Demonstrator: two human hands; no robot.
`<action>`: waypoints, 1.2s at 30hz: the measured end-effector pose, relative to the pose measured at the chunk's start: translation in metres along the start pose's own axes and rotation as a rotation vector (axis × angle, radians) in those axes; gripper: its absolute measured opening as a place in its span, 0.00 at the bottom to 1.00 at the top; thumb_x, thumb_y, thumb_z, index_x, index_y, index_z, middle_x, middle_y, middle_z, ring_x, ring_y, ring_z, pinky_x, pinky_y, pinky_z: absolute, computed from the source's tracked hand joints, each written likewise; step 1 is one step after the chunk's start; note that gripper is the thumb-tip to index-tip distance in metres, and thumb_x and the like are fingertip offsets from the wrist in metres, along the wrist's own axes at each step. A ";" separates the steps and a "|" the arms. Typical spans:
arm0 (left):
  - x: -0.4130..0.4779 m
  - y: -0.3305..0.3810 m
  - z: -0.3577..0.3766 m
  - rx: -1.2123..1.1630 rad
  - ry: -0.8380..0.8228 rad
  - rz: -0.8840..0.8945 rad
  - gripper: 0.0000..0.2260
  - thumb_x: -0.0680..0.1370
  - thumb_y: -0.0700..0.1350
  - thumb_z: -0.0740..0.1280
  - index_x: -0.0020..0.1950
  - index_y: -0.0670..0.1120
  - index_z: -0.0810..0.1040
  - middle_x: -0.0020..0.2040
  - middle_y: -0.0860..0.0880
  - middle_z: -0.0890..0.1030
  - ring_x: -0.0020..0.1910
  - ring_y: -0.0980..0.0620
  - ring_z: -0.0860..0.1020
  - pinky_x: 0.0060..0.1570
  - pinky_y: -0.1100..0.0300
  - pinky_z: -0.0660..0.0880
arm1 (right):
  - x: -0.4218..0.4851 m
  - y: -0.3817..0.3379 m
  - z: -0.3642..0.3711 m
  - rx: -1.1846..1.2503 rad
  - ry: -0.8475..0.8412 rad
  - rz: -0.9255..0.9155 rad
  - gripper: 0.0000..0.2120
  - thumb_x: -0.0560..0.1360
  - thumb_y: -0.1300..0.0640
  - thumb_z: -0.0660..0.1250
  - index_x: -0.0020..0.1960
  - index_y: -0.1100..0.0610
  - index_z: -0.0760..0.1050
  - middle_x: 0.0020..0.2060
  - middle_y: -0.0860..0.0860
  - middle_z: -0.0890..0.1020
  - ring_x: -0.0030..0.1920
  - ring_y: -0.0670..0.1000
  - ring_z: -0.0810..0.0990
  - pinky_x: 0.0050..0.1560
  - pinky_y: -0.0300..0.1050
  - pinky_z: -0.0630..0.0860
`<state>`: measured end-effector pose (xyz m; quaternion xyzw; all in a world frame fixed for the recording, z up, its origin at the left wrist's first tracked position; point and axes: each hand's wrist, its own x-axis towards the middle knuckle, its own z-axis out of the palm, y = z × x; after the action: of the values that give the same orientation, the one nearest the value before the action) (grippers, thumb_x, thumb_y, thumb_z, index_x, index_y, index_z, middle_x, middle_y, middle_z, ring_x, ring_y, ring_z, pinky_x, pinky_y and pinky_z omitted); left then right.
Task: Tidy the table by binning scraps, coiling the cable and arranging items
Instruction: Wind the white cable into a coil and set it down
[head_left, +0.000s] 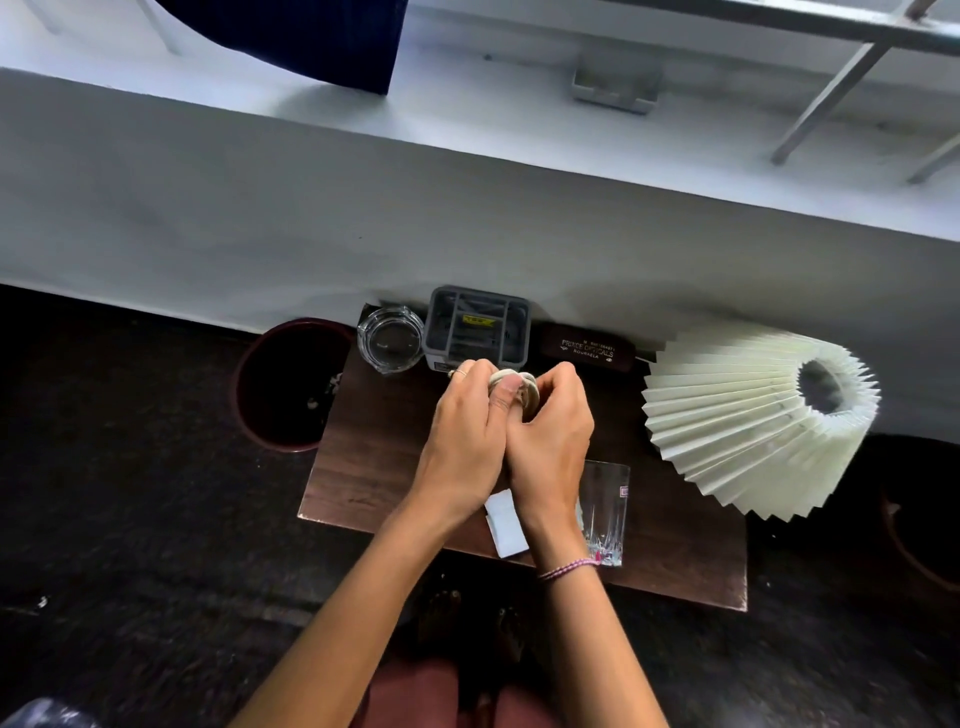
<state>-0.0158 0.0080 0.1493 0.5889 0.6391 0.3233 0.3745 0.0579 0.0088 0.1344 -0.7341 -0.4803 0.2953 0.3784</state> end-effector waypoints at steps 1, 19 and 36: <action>-0.001 -0.001 0.002 0.027 0.019 0.010 0.10 0.81 0.45 0.55 0.40 0.46 0.68 0.38 0.56 0.67 0.41 0.52 0.70 0.42 0.65 0.62 | -0.001 0.000 0.002 -0.012 0.006 -0.006 0.10 0.74 0.59 0.64 0.39 0.57 0.64 0.36 0.50 0.71 0.33 0.42 0.67 0.33 0.33 0.64; 0.006 -0.028 -0.005 -0.136 -0.020 -0.123 0.13 0.81 0.43 0.54 0.38 0.46 0.70 0.34 0.52 0.72 0.29 0.64 0.72 0.32 0.73 0.67 | 0.024 0.027 -0.032 0.672 -0.952 0.396 0.10 0.74 0.57 0.64 0.54 0.58 0.77 0.42 0.50 0.81 0.42 0.42 0.79 0.41 0.33 0.75; 0.017 -0.039 0.019 -0.195 0.020 -0.375 0.13 0.81 0.46 0.57 0.40 0.42 0.74 0.36 0.48 0.76 0.34 0.51 0.72 0.36 0.60 0.66 | 0.010 0.037 -0.007 0.276 -0.401 0.327 0.09 0.72 0.59 0.70 0.50 0.60 0.81 0.43 0.55 0.85 0.45 0.50 0.83 0.46 0.40 0.81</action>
<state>-0.0199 0.0210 0.1052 0.4172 0.7070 0.3142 0.4768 0.0848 0.0065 0.1067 -0.6703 -0.3763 0.5539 0.3196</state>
